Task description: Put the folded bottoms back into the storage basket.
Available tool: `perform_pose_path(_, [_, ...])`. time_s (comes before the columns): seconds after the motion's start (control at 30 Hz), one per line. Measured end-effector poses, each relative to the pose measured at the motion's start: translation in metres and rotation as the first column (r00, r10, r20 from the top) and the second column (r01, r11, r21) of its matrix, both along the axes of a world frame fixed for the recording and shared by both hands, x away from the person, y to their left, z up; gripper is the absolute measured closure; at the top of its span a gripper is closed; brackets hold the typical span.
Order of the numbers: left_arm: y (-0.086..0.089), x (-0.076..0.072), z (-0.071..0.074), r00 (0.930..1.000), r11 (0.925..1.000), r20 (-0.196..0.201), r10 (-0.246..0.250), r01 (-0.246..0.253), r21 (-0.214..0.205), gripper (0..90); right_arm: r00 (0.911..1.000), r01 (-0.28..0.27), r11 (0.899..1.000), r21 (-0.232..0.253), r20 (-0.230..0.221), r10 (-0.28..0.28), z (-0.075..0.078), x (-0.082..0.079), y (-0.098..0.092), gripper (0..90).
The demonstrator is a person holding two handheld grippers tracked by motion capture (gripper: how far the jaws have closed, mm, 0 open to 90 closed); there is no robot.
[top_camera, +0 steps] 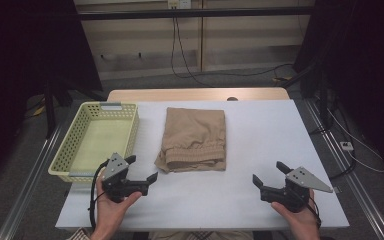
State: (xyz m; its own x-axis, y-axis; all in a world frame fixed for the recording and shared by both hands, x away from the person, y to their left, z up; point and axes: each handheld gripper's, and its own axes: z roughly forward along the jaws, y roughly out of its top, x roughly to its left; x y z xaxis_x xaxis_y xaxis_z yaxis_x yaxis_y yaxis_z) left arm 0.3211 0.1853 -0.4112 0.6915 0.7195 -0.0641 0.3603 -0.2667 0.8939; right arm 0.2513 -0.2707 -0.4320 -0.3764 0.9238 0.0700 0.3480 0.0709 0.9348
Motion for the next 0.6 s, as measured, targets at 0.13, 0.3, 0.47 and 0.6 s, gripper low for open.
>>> perform_pose_path(0.13, [-0.003,0.003,0.001,1.0,1.0,0.003,-0.002,0.002,0.004,5.8,1.0,0.001,1.0,0.004,-0.003,-0.001,0.0,0.0,0.0,7.6])
perform_pose_path(0.3, [-0.005,0.01,0.004,1.0,1.0,0.001,0.007,-0.007,0.004,5.8,1.0,-0.002,1.0,0.006,-0.007,0.002,-0.001,0.002,-0.001,7.6])
perform_pose_path(0.47, [-0.011,0.017,0.005,0.9999,0.9999,-0.009,0.012,-0.012,0.002,5.8,0.9999,-0.003,1.0,0.009,-0.01,0.003,-0.001,0.002,-0.001,7.7])
perform_pose_path(0.6, [-0.019,0.023,0.005,0.9998,1.0,-0.02,-0.002,0.003,0.005,8.5,0.9999,-0.002,1.0,0.01,-0.01,0.002,-0.001,0.002,0.0,7.7])
